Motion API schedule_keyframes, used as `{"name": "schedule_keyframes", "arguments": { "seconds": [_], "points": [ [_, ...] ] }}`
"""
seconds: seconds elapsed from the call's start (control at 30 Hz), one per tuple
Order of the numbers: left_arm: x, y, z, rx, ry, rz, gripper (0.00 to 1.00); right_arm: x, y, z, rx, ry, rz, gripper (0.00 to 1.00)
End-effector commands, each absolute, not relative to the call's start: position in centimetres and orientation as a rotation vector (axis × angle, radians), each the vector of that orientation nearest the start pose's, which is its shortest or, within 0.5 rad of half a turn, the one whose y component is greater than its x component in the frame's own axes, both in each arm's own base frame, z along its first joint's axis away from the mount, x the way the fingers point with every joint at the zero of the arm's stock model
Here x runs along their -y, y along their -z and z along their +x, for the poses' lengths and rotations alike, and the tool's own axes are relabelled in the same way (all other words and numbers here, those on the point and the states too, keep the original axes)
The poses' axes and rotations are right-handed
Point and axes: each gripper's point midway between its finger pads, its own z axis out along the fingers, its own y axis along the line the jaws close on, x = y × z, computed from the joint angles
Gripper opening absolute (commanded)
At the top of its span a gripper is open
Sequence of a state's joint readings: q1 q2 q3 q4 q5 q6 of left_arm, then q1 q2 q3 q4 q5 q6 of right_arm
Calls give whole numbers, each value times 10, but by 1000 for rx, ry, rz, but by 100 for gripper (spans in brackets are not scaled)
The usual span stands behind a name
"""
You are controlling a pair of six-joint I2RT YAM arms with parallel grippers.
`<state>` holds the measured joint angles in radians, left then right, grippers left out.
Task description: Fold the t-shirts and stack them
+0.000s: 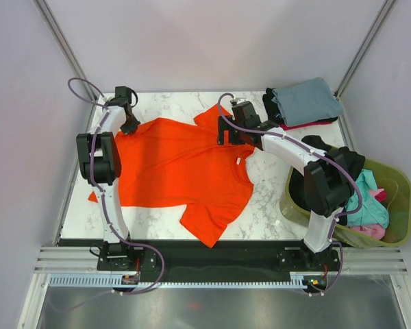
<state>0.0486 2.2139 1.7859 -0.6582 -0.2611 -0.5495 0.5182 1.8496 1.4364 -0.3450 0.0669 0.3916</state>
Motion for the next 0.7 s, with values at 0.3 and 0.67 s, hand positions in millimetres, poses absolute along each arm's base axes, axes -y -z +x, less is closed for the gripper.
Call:
{"name": "schedule_keyframes", "arguments": {
  "seconds": [0.3,0.67],
  "points": [
    [-157,-133,602,-2163,-70,-897,56,-252,-133,428,-2334,-426,-130,98],
    [-124,-160,528,-2252,-26,-932,99,-263,-116,439,-2381,-455,-81,98]
  ]
}}
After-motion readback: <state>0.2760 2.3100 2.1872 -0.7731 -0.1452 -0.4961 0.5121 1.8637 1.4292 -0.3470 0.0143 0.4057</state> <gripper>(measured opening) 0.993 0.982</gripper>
